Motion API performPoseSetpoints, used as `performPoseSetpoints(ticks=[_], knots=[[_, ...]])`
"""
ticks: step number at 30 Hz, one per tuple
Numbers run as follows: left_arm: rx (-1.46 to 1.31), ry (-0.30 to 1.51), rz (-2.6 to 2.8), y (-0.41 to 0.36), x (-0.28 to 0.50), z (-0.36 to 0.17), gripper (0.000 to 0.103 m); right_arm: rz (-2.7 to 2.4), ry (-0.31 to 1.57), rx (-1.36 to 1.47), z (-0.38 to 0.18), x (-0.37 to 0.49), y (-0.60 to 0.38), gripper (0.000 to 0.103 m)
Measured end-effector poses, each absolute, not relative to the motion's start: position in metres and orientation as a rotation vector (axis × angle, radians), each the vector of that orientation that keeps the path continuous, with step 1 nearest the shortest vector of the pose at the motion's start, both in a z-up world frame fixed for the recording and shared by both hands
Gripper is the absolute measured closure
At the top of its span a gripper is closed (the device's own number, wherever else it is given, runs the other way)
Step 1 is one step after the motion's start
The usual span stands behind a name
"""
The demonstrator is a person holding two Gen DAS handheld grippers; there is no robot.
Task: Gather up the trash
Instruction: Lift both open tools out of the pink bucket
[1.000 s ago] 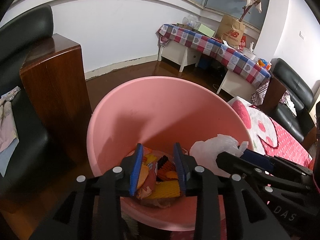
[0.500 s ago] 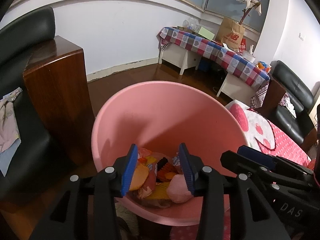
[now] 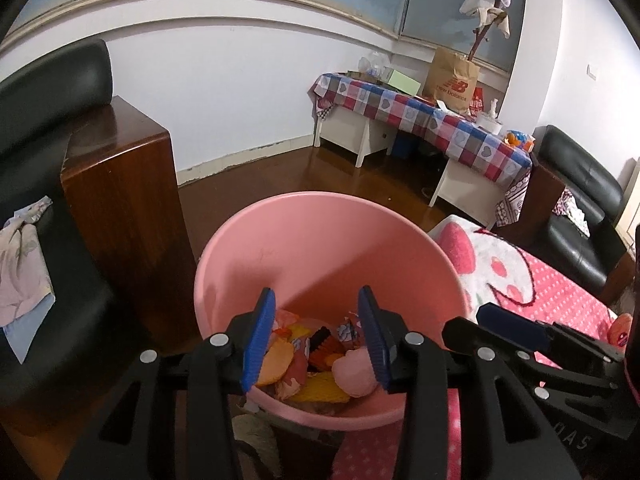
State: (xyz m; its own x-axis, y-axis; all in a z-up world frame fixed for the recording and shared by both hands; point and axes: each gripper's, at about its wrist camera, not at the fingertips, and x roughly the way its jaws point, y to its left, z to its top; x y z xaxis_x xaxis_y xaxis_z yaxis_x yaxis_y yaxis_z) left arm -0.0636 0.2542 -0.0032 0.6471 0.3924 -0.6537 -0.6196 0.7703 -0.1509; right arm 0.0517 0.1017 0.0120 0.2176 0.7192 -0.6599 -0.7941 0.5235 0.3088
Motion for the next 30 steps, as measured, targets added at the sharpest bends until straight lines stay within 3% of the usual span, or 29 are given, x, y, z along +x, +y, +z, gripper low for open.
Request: performPoseSetpoints(ticks=[30], knots=[[-0.322, 0.612, 0.551, 0.179, -0.107, 0.031, 0.061, 1.013, 0.687, -0.079, 0.038, 0.004, 0.02, 0.057]])
